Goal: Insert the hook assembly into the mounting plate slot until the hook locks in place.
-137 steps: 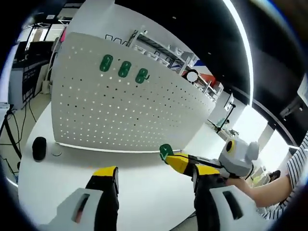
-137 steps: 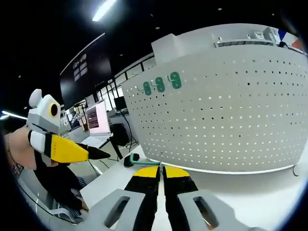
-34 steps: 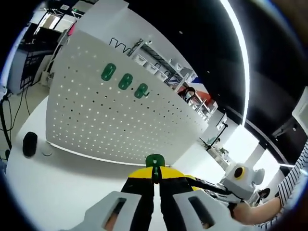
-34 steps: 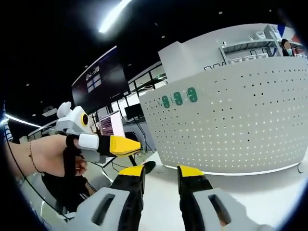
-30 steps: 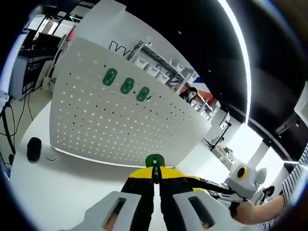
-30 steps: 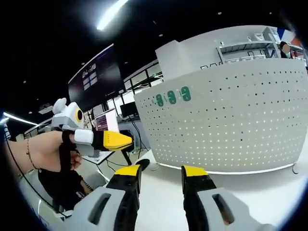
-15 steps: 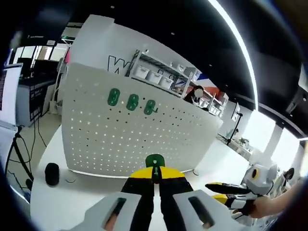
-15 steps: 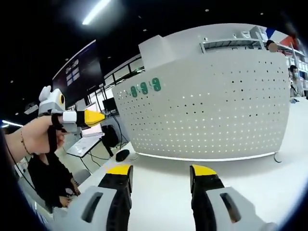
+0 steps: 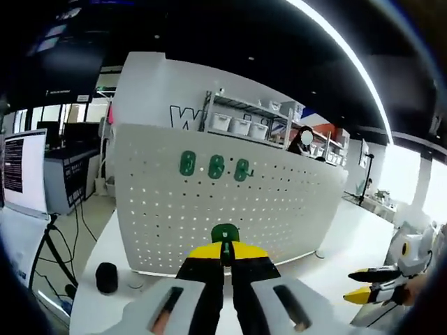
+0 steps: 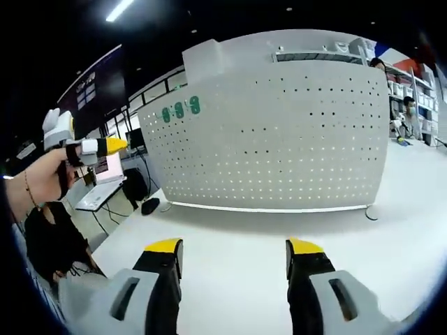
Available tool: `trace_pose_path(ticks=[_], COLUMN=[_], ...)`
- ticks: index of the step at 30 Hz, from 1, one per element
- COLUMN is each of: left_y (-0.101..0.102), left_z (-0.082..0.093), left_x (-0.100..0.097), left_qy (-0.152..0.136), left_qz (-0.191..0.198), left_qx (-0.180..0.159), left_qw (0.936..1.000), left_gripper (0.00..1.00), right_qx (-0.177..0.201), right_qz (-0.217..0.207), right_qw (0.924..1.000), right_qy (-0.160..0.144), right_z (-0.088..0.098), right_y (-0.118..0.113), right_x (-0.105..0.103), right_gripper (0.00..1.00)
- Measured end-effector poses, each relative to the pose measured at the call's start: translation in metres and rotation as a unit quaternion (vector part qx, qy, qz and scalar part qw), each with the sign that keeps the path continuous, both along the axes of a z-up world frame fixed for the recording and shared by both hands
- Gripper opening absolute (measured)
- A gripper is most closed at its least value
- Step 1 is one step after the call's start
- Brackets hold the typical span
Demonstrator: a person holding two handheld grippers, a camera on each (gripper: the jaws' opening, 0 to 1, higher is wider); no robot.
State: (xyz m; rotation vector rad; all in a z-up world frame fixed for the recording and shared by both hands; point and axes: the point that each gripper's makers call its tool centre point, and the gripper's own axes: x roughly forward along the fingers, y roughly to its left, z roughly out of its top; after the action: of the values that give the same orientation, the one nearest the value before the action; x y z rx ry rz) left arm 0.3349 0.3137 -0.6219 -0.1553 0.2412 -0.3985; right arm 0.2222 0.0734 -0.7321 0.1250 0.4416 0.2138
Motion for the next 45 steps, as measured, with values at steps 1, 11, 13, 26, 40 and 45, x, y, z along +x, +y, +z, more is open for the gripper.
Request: trace_pose_path(ticks=[1, 11, 13, 26, 40, 45], left_y=[0.002, 0.016, 0.018, 0.044, 0.052, 0.055], left_z=[0.001, 0.013, 0.011, 0.028, 0.046, 0.047], left_x=[0.003, 0.026, 0.03, 0.057, 0.092, 0.104], left_qy=[-0.005, -0.037, -0.034, -0.077, -0.113, -0.118], left_qz=[0.005, 0.038, 0.042, 0.093, 0.12, 0.125], left_qx=[0.008, 0.036, 0.04, 0.052, 0.074, 0.079], left_qw=[0.9999, 0.9979, 0.9977, 0.9914, 0.9835, 0.9819], left_gripper=[0.01, 0.01, 0.01, 0.01, 0.01, 0.01], right_qx=[-0.002, -0.017, -0.02, -0.03, -0.029, -0.031], right_qz=[0.0, -0.014, -0.014, -0.027, -0.031, -0.037], right_qw=[1.0, 0.9994, 0.9992, 0.9982, 0.9966, 0.9962], right_qy=[0.003, 0.028, 0.031, 0.045, 0.071, 0.073], right_z=[-0.002, -0.015, -0.017, -0.024, -0.036, -0.036], right_y=[-0.002, -0.013, -0.014, -0.022, -0.025, -0.028], right_x=[-0.001, -0.011, -0.013, -0.02, -0.029, -0.029], right_gripper=[0.6, 0.63, 0.63, 0.68, 0.69, 0.7])
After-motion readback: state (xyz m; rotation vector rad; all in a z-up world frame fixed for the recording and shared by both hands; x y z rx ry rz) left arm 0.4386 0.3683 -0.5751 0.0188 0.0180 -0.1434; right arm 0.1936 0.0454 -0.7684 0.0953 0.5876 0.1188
